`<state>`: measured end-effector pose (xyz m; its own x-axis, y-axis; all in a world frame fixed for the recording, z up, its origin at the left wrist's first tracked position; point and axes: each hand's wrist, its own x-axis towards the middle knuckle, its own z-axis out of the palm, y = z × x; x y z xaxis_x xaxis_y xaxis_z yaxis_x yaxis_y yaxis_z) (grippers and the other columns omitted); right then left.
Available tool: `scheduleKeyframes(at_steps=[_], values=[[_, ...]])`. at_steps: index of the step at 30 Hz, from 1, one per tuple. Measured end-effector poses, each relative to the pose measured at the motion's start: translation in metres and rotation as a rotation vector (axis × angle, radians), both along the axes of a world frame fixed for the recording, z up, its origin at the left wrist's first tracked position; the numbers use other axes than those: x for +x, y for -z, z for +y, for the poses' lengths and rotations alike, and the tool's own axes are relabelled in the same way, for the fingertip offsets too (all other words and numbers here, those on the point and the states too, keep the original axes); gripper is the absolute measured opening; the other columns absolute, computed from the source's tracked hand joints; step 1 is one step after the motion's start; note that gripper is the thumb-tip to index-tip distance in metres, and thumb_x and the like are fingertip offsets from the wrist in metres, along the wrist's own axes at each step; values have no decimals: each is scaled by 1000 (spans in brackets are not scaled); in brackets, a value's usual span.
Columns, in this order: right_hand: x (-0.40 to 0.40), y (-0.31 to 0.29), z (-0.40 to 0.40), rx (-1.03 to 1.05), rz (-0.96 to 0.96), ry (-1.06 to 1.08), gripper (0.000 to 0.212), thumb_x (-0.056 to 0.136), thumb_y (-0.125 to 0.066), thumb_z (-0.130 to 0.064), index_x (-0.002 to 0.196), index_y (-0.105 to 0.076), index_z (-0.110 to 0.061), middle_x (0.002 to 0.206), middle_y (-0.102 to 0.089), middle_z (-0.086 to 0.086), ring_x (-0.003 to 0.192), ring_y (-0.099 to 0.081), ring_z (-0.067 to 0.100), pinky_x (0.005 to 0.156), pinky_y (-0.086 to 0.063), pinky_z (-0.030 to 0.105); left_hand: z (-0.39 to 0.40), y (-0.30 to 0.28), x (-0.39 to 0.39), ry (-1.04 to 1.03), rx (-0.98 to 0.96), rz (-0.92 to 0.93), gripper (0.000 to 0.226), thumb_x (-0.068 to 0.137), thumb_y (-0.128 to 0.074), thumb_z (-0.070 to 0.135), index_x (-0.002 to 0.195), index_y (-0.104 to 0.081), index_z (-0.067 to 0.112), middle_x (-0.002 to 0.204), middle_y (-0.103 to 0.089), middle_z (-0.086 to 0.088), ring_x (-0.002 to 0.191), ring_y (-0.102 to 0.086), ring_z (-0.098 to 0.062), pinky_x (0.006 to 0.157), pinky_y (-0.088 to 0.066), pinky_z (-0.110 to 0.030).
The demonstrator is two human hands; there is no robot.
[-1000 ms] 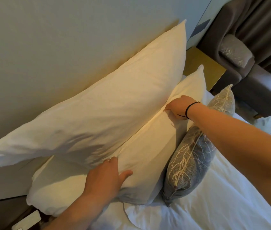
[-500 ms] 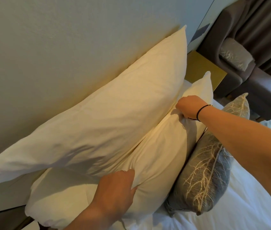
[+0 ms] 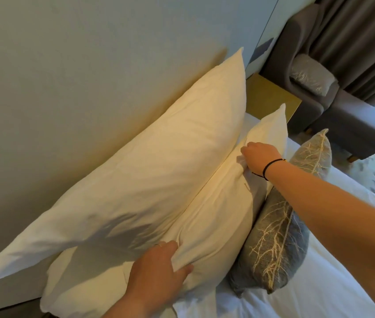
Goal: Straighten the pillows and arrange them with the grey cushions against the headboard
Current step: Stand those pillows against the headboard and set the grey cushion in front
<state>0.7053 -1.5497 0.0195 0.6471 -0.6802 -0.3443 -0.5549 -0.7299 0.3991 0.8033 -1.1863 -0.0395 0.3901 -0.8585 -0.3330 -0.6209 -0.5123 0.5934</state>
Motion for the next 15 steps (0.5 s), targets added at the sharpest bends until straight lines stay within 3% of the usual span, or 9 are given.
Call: scheduleKeyframes(at_steps=[3,7,9,12,15], values=[[-2,-4,9,35,-5,-7,28,94,-51,-20,122,-56,-19,114,-57,6,108,-56,29,94,-45,43,-1,-3,11,-13,73,117,48,62,-57,74,88,-47,35,90,-54,17,85,-56,-7,66,-44,-28],[-1,-10,37,194,13,-9,41,91,-50,-10,128,-56,-26,121,-59,3,107,-59,29,89,-51,43,5,-4,9,15,134,128,52,59,-57,75,94,-43,39,88,-58,19,79,-59,-6,64,-47,-27],[-2,-13,49,285,-21,56,46,94,-50,-14,137,-49,-30,137,-54,1,119,-56,27,92,-52,45,5,-6,5,-4,133,224,58,60,-57,81,100,-36,45,97,-57,19,82,-57,-5,62,-42,-23],[-11,-17,63,378,-172,156,46,101,-43,-32,147,-39,-33,152,-41,-4,134,-45,23,104,-44,42,-4,-14,2,-195,120,499,68,64,-57,85,114,-34,47,116,-58,13,91,-59,-6,68,-42,-23],[-21,-20,79,416,-191,188,45,101,-42,-42,143,-44,-26,146,-49,2,126,-51,25,103,-45,43,-16,-12,14,-474,42,604,48,82,-63,64,114,-56,30,114,-60,5,99,-59,-14,74,-44,-31]])
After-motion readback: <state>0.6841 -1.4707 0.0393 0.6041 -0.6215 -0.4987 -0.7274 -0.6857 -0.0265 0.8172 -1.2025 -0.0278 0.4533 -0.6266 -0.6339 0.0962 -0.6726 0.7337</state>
